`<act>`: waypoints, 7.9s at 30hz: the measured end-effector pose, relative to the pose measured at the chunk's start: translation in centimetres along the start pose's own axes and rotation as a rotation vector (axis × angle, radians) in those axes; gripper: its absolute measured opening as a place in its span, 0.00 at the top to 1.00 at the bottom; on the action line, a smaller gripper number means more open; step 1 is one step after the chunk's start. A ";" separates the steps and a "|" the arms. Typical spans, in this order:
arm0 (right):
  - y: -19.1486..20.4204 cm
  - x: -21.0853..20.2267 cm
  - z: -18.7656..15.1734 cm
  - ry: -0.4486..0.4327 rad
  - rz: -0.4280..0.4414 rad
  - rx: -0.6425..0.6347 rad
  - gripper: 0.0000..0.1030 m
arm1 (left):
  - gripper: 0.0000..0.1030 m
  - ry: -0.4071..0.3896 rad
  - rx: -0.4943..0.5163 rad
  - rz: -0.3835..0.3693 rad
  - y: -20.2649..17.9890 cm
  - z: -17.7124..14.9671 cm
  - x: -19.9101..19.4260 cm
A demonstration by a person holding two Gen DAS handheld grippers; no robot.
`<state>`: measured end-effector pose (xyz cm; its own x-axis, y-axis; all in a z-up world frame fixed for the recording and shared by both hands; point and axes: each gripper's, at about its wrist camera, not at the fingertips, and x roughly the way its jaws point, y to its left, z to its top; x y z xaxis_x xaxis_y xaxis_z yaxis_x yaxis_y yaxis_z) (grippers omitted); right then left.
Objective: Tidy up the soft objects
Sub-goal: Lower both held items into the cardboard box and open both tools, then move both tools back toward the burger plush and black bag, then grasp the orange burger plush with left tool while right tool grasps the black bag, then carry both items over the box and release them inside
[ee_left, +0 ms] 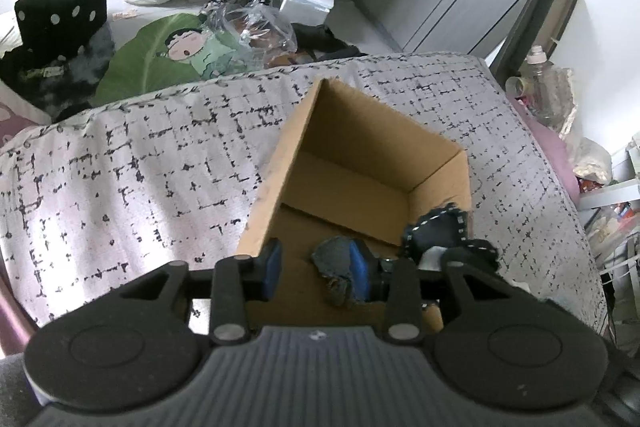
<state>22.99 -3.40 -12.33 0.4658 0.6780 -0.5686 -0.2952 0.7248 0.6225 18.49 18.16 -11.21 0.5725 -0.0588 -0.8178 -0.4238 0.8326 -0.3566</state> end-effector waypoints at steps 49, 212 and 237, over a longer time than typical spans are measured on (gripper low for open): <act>-4.0 -18.2 1.7 -0.222 -0.164 0.035 0.00 | 0.00 -0.179 0.130 0.048 -9.1 -4.2 -10.2; -2.9 -8.4 -0.6 -0.175 -0.136 -0.156 0.71 | 0.53 -0.203 0.055 0.101 -6.6 -5.2 -8.2; 0.9 -0.9 -1.1 -0.035 -0.100 -0.211 0.61 | 0.53 -0.093 -0.025 0.061 -1.1 -1.6 -3.1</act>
<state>21.39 -3.22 -11.78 0.5286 0.5998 -0.6007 -0.4125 0.8000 0.4357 16.07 16.49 -9.04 0.6070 0.0441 -0.7935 -0.4769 0.8189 -0.3194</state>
